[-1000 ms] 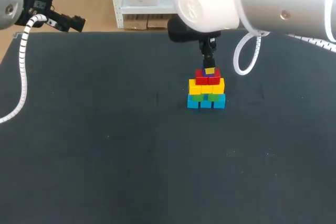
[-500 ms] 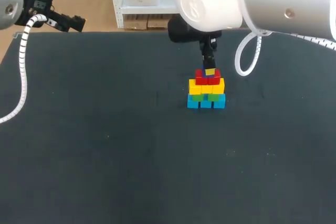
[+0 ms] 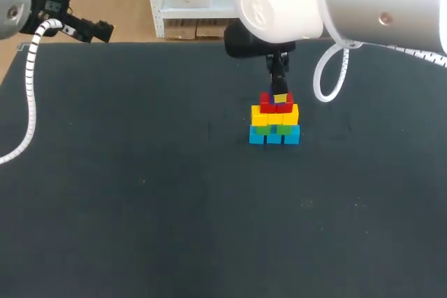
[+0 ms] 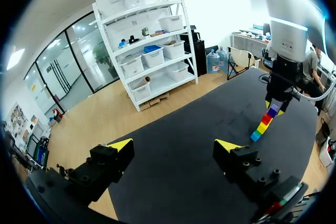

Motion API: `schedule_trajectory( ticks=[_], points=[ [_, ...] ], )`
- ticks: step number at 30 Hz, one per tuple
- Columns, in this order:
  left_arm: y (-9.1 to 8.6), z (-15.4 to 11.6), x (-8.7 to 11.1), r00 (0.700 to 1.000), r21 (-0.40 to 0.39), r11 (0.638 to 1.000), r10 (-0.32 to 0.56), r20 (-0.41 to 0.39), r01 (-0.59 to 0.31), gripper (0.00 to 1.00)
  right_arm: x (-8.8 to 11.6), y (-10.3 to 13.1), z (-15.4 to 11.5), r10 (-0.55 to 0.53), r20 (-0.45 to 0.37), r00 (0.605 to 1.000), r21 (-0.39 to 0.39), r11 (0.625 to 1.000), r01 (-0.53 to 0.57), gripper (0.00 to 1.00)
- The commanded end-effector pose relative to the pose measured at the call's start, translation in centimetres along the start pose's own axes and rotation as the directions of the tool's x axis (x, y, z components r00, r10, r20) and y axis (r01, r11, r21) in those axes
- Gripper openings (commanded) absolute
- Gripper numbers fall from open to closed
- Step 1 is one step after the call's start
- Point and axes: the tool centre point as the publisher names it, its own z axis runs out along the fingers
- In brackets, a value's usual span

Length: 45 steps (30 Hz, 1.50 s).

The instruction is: Place the blue cubes, place green cubes on the blue cubes, place the yellow cubes on the green cubes, then place the red cubes on the yellow cubes, and place purple cube on the red cubes.

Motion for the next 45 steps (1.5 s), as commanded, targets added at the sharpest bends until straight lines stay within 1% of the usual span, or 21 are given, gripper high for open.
schedule_trajectory(
  ticks=[1,12,13,14,15,16,18,20,23,31,43,44,45],
  points=[
    [0.1,0.1,0.01,1.0,0.003,1.0,0.0,0.003,0.0,1.0,0.02,-0.03,0.04,0.0,0.003,1.0,0.0,1.0,0.0,1.0],
    [0.1,0.1,0.01,1.0,0.003,1.0,0.0,0.003,0.0,1.0,0.04,-0.35,0.18,0.015,0.004,1.0,0.008,1.0,-0.015,1.0],
    [0.1,0.1,0.01,1.0,0.003,1.0,0.0,0.003,0.0,1.0,0.04,-0.35,0.18,0.016,0.004,1.0,0.009,1.0,-0.016,0.95],
    [0.1,0.1,0.01,1.0,0.003,1.0,0.0,0.003,0.0,1.0,0.03,-0.36,0.18,0.015,0.003,1.0,0.012,1.0,-0.015,0.81],
    [0.1,0.1,0.01,1.0,0.003,1.0,0.0,0.003,0.0,1.0,0.02,-0.38,0.19,0.015,0.003,1.0,0.014,1.0,-0.015,0.77],
    [0.1,0.1,0.01,1.0,0.003,1.0,0.0,0.003,0.0,1.0,0.01,-0.39,0.19,0.015,0.002,1.0,0.015,1.0,-0.015,0.69],
    [0.1,0.1,0.01,1.0,0.003,1.0,0.0,0.003,0.0,1.0,0.0,-0.42,0.2,0.015,0.003,1.0,0.016,1.0,-0.015,0.61],
    [0.1,0.1,0.01,1.0,0.003,1.0,0.0,0.003,0.0,1.0,-0.02,-0.44,0.2,0.015,0.003,1.0,0.017,1.0,-0.015,0.5],
    [0.1,0.1,0.01,1.0,0.003,1.0,0.0,0.003,0.0,1.0,-0.05,-0.46,0.21,0.013,0.004,1.0,0.017,1.0,-0.013,0.49],
    [0.1,0.1,0.01,1.0,0.003,1.0,0.0,0.003,0.0,1.0,-0.08,-0.5,0.21,0.014,0.004,1.0,0.017,1.0,-0.014,0.47],
    [0.1,0.1,0.01,1.0,0.003,1.0,0.0,0.003,0.0,1.0,-0.1,-0.58,0.22,0.014,0.012,1.0,0.012,1.0,-0.015,0.49],
    [0.1,0.1,0.01,1.0,0.003,1.0,0.0,0.003,0.0,1.0,-0.12,-0.55,0.21,0.013,0.012,1.0,0.012,1.0,-0.014,0.6],
    [0.1,0.1,0.01,1.0,0.003,1.0,0.0,0.003,0.0,1.0,-0.12,-0.52,0.2,0.012,0.013,1.0,0.011,1.0,-0.013,0.83]
  ],
)
